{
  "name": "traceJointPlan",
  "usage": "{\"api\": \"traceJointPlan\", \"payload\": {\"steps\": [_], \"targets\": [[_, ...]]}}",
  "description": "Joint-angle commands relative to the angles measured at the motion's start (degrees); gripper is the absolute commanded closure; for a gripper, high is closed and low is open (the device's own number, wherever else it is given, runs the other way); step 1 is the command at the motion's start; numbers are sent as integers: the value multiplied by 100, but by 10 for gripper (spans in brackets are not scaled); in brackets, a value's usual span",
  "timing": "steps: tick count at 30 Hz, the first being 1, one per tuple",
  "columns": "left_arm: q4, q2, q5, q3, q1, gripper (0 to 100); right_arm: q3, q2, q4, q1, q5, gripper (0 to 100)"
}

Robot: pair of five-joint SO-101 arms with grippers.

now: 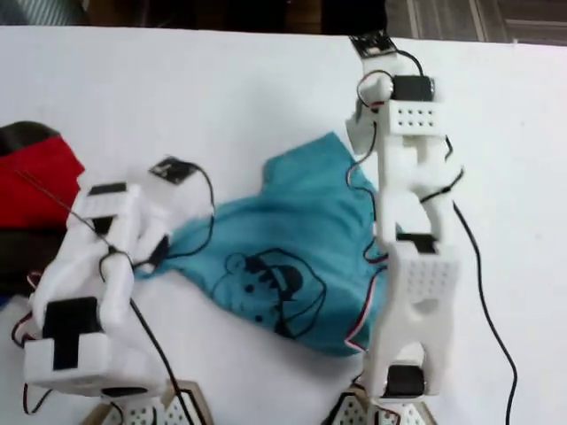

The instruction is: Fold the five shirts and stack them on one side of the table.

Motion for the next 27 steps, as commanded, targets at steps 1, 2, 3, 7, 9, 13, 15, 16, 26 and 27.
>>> {"api": "traceJointPlan", "payload": {"steps": [1,2,3,7,9,13,15,16,26,27], "targets": [[-352,-35,422,57,-62,975,-1609,1024,66,-171,0,641],[-378,-35,431,57,-53,975,-1952,1323,66,-251,0,641],[-378,-18,431,57,-53,975,-2321,1622,57,-321,0,641],[-352,0,404,101,-53,975,-3569,2668,57,-532,0,641],[-343,0,404,110,-53,975,-4018,3116,22,-576,9,641],[-334,0,404,110,-53,975,-4079,3565,-207,-602,422,641],[-334,0,404,110,-53,975,-4053,3635,-303,-602,589,641],[-334,0,404,110,-53,975,-4088,3653,-312,-602,633,647],[-334,0,404,110,-53,975,-4097,3644,-110,-646,1714,960],[-334,0,404,110,-53,975,-4105,3618,-31,-637,1758,981]]}}
